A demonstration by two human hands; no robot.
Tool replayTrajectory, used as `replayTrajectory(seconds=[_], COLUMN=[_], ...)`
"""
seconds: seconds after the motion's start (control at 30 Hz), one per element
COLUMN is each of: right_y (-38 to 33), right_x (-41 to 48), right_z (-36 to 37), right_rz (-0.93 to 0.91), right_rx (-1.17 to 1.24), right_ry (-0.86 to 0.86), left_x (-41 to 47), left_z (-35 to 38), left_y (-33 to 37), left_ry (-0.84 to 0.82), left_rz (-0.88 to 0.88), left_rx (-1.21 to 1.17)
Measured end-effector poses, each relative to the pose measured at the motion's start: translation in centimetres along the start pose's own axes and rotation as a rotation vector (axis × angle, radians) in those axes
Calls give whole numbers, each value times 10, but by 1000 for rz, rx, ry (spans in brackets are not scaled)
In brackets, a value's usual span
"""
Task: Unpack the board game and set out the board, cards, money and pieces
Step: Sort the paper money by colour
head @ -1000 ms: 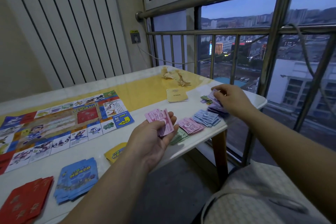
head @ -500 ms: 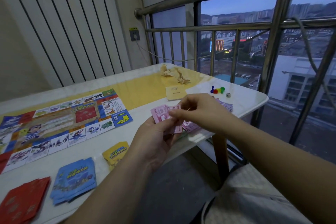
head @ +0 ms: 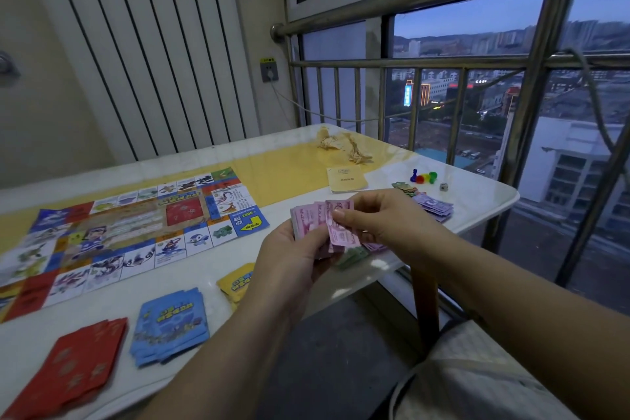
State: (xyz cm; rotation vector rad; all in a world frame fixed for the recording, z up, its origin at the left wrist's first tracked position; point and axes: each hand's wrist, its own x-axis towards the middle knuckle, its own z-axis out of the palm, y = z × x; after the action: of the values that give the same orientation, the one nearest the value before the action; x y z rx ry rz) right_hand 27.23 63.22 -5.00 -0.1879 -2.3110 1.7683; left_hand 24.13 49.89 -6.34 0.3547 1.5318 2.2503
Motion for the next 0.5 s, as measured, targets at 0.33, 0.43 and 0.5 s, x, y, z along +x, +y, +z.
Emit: replayTrajectory(seconds=[0.33, 0.43, 0.5], right_y=[6, 8, 10], right_x=[2, 2, 3], right_z=[14, 15, 15], right_rz=[-38, -21, -22], right_rx=[109, 118, 89], right_ry=[67, 69, 91], left_x=[10, 11, 11], left_z=[-13, -11, -11], left_y=[-5, -6, -6], left_ry=[90, 89, 95], left_rz=[46, 37, 25], left_rx=[45, 39, 36])
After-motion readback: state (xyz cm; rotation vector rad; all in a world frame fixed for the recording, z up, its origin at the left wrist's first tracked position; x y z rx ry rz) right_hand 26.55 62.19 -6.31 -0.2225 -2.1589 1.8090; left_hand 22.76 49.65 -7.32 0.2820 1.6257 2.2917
